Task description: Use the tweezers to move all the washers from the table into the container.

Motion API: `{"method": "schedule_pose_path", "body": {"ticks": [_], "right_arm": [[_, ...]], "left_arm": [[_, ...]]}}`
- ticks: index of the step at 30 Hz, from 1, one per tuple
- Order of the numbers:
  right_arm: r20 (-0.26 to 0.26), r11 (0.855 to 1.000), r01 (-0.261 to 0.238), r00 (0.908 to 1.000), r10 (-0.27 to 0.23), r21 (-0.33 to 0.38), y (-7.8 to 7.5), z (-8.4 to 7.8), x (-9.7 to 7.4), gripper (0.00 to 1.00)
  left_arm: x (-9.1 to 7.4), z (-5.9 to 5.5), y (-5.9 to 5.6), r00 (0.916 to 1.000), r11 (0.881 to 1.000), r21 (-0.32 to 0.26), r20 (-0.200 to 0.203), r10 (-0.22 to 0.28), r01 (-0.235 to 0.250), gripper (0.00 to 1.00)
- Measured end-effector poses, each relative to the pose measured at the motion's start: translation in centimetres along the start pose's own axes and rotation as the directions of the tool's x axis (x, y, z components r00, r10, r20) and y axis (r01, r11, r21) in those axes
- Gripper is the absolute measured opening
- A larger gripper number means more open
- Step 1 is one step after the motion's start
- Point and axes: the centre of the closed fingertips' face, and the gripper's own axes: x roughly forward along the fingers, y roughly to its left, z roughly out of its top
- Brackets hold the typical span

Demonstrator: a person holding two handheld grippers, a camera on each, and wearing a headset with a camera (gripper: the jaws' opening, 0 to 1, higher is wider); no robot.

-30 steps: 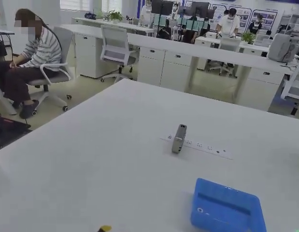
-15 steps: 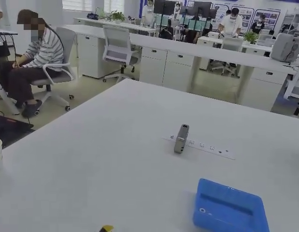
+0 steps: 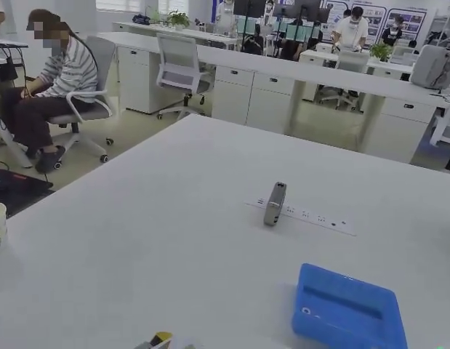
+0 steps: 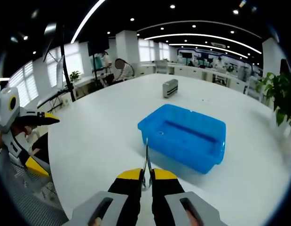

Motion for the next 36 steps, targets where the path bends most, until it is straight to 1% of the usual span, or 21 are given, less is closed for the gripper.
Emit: {"method": "schedule_pose_path", "body": {"ticks": [8, 10, 15, 16, 18, 19, 20, 21, 25, 28, 33, 35, 36], "right_arm": [[-0.001, 1.000, -0.004, 1.0000, 0.004, -0.001, 0.1, 0.0, -0.1, 0.02], [-0.007, 1.000, -0.007, 0.9999, 0.007, -0.002, 0.1, 0.0, -0.1, 0.02], [-0.012, 1.000, -0.019, 0.9997, 0.019, 0.022, -0.1, 0.1, -0.1, 0.02], [-0.012, 1.000, -0.020, 0.9997, 0.021, 0.020, 0.0, 0.1, -0.1, 0.02], [-0.010, 1.000, -0.020, 0.9997, 0.020, 0.009, 0.0, 0.3, -0.2, 0.02], [-0.008, 1.000, -0.023, 0.9997, 0.023, 0.008, 0.1, 0.4, -0.4, 0.02], [-0.006, 1.000, -0.024, 0.9997, 0.024, 0.006, 0.2, 0.5, -0.5, 0.02], [-0.003, 1.000, -0.026, 0.9996, 0.026, 0.004, 0.2, 0.7, -0.5, 0.02], [0.012, 1.000, -0.028, 0.9995, 0.028, 0.007, 0.2, 1.3, -0.9, 0.02], [0.023, 1.000, -0.030, 0.9993, 0.030, 0.003, 0.2, 1.9, -1.2, 0.02], [0.048, 1.000, -0.028, 0.9984, 0.028, -0.010, 0.2, 3.3, -1.9, 0.02], [0.053, 1.000, -0.021, 0.9983, 0.022, -0.021, 0.2, 3.7, -2.2, 0.02], [0.057, 0.999, -0.020, 0.9981, 0.022, -0.028, 0.1, 4.0, -2.3, 0.02]], "left_arm": [[0.0, -0.1, -0.1, 1.0000, 1.000, 0.008, -0.005, -0.005, 0.005, 0.93], [0.1, -0.1, -0.1, 1.0000, 1.000, 0.003, -0.006, -0.006, 0.006, 0.93], [0.0, 0.0, -0.2, 0.9999, 1.000, 0.005, -0.005, -0.010, 0.010, 0.93], [0.0, 0.2, -0.3, 0.9999, 1.000, 0.003, 0.006, -0.014, 0.014, 0.94], [-0.1, 0.4, -0.4, 0.9997, 1.000, -0.002, 0.017, -0.020, 0.020, 0.94], [-0.3, 1.1, -0.6, 0.9979, 0.999, -0.020, 0.055, -0.035, 0.036, 0.95], [-0.4, 1.6, -0.7, 0.9955, 0.999, -0.030, 0.087, -0.038, 0.040, 0.96], [-0.6, 1.7, -0.5, 0.9947, 0.999, -0.037, 0.098, -0.031, 0.035, 0.96], [-0.5, 1.5, -0.4, 0.9958, 0.998, -0.044, 0.085, -0.033, 0.037, 0.96], [-0.5, 1.4, -0.4, 0.9962, 0.999, -0.032, 0.082, -0.029, 0.031, 0.96], [-0.6, 1.4, -0.3, 0.9964, 0.999, -0.035, 0.082, -0.022, 0.025, 0.95], [-0.6, 1.5, -0.3, 0.9956, 0.999, -0.037, 0.091, -0.023, 0.027, 0.95], [-0.8, 1.8, -0.2, 0.9942, 0.999, -0.039, 0.105, -0.022, 0.026, 0.96]]}}
